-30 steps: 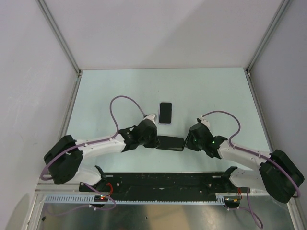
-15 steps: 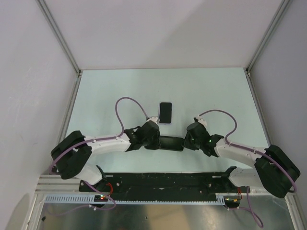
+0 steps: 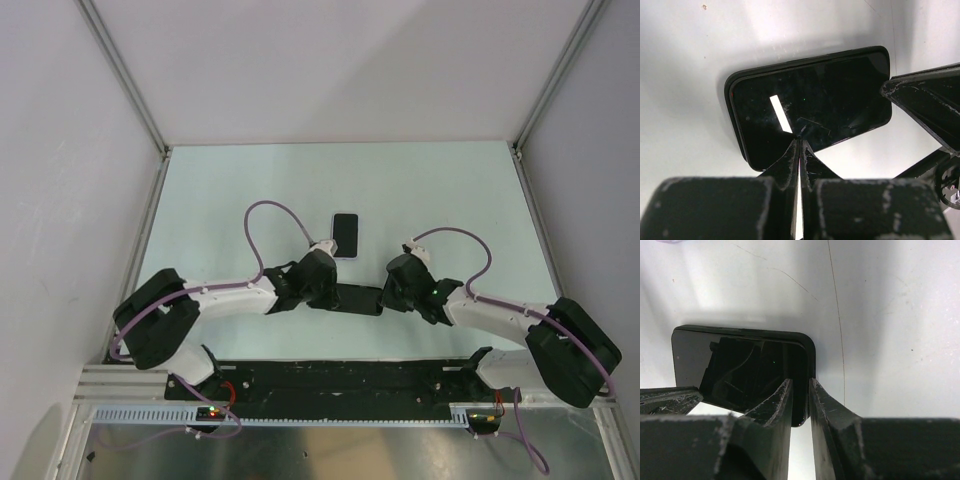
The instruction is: Put the phone into the phone case
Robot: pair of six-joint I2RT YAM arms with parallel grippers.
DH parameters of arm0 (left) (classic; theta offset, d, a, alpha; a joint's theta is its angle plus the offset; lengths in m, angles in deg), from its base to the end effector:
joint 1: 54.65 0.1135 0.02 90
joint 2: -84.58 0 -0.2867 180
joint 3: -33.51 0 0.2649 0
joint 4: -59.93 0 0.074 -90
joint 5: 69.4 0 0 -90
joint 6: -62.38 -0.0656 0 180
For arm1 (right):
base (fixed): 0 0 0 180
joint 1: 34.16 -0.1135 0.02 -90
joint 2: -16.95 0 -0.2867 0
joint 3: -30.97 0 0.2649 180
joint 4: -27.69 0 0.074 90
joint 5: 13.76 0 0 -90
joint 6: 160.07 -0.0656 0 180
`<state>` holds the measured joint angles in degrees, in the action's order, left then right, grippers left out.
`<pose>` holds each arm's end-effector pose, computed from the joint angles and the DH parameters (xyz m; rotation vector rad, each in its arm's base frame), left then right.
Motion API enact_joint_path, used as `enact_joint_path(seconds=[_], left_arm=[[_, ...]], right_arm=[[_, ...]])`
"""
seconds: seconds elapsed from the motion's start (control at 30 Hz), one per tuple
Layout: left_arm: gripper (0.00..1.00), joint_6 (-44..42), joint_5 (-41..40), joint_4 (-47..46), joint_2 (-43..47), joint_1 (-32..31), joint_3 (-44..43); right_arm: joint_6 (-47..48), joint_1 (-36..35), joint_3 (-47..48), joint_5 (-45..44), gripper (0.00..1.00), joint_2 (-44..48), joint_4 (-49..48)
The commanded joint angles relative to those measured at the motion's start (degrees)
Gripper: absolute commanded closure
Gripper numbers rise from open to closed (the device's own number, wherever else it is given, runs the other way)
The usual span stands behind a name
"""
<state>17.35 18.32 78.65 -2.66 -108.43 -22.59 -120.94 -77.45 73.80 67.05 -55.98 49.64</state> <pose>0.1929 -0.2589 0.1562 0.1790 2.5672 -0.6803 0.1894 0.1640 0.1453 0.2372 2.5221 0.4990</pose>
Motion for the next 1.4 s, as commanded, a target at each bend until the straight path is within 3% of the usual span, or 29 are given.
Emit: enact_joint_path(seconds=[0.0, 0.37, 0.5, 0.73, 1.37], left_arm=[[0.96, -0.65, 0.2, 0.34, 1.63, 0.23, -1.28], [0.67, -2.98, -6.25, 6.74, 12.58, 0.87, 1.44], [0.7, -3.71, -7.78, 7.87, 12.84, 0.43, 2.7], [0.65, -3.68, -10.97, 8.85, 11.7, -1.29, 2.76], [0.72, -4.36, -10.24, 7.62, 3.81, -2.21, -2.51]], right_arm=[[1.36, -0.64, 0.18, -2.05, 0.73, 0.7, 2.09], [3.16, -1.71, 2.77, -3.14, 0.68, 3.07, 6.41], [3.24, -2.24, 2.78, -2.97, 0.68, 2.58, 5.98], [3.6, -2.39, 3.07, -3.06, 0.68, 1.91, 6.26], [3.22, -2.41, 3.22, -2.84, 0.69, 1.17, 6.07]])
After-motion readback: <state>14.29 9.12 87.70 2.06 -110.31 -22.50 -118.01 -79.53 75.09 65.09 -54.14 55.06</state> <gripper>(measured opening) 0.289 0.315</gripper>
